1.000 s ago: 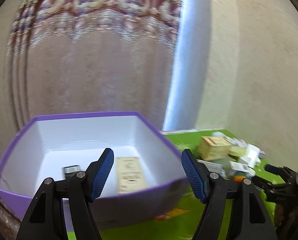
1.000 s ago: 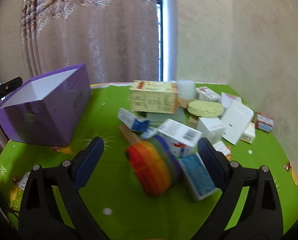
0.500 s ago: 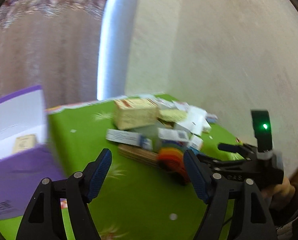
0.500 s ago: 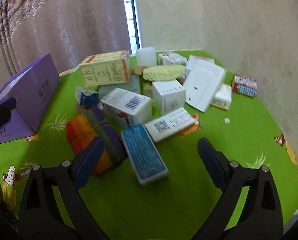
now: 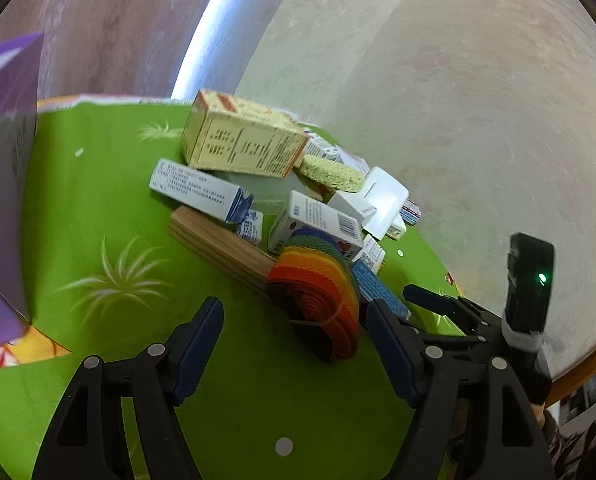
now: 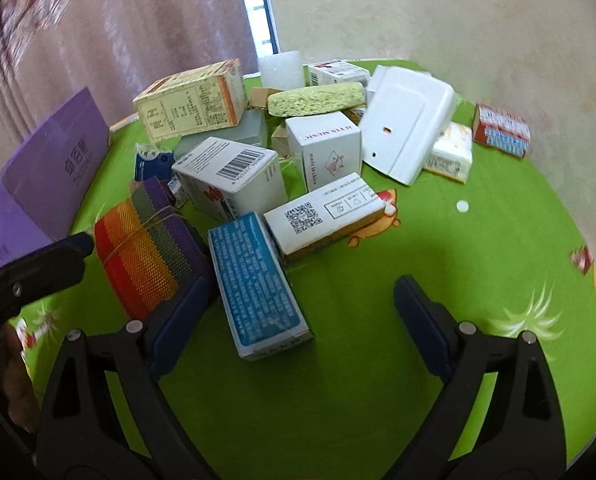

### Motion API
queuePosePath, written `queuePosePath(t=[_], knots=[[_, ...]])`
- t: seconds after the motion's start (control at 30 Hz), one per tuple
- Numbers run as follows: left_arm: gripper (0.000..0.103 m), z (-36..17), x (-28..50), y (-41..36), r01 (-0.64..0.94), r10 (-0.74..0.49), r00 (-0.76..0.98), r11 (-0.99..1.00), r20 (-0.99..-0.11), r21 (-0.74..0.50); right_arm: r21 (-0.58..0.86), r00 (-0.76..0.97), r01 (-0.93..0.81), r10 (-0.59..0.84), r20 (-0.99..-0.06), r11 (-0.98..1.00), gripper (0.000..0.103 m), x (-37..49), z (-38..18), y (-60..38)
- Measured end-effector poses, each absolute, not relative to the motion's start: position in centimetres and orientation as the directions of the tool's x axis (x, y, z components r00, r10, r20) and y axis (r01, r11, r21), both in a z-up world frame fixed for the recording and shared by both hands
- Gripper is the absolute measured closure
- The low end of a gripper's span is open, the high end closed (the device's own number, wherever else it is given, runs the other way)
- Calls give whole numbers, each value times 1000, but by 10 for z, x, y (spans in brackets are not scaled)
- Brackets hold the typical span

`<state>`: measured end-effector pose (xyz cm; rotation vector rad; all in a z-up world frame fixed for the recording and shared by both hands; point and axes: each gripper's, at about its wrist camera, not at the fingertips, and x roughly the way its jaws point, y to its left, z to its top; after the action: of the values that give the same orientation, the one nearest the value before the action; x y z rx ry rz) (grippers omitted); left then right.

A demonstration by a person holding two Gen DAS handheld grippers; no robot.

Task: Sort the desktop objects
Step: 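Return both grippers to the table toward the rainbow strap and blue box, then grasp the rainbow strap with the left gripper while the right grasps the blue box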

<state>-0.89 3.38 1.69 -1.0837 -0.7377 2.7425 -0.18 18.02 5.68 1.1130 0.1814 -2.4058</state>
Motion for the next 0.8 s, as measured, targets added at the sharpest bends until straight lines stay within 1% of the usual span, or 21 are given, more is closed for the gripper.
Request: queuePosePath(t=[0.07, 0.17, 0.2, 0.23, 0.33, 0.4, 0.47, 0.53, 0.6, 0.8], knots=[[28, 12, -14, 31, 94, 289, -731, -855, -619, -510, 28, -561, 507, -355, -748, -861, 11, 0, 57, 175], [28, 4, -20, 29, 112, 318, -716, -826, -621, -552, 1, -534, 543, -346, -771, -840, 22, -3, 55, 169], [28, 2, -21, 29, 115, 326, -713, -819, -621, -562, -5, -520, 548, -336, -785, -836, 30, -5, 52, 168], [28, 0, -24, 30, 117, 335, -709, -812, -621, -572, -26, -533, 550, -328, -780, -835, 32, -5, 52, 166], [29, -3, -26, 32, 117, 347, -708, -801, -615, -587, -15, -522, 556, -336, -784, -831, 34, -5, 51, 167], [31, -3, -29, 33, 113, 356, -707, -796, -611, -594, -18, -524, 558, -335, -783, -830, 35, -8, 51, 165], [48, -5, -31, 34, 104, 366, -701, -796, -611, -596, -18, -523, 564, -341, -781, -825, 43, -6, 51, 164], [56, -5, -33, 37, 78, 385, -702, -794, -598, -603, -17, -522, 576, -351, -777, -818, 61, -5, 52, 161], [57, -2, -32, 39, 64, 383, -706, -803, -596, -592, -19, -527, 570, -348, -776, -821, 67, -5, 53, 160], [62, 4, -23, 44, 29, 371, -721, -828, -586, -560, 9, -523, 517, -324, -788, -856, 67, -6, 55, 162]])
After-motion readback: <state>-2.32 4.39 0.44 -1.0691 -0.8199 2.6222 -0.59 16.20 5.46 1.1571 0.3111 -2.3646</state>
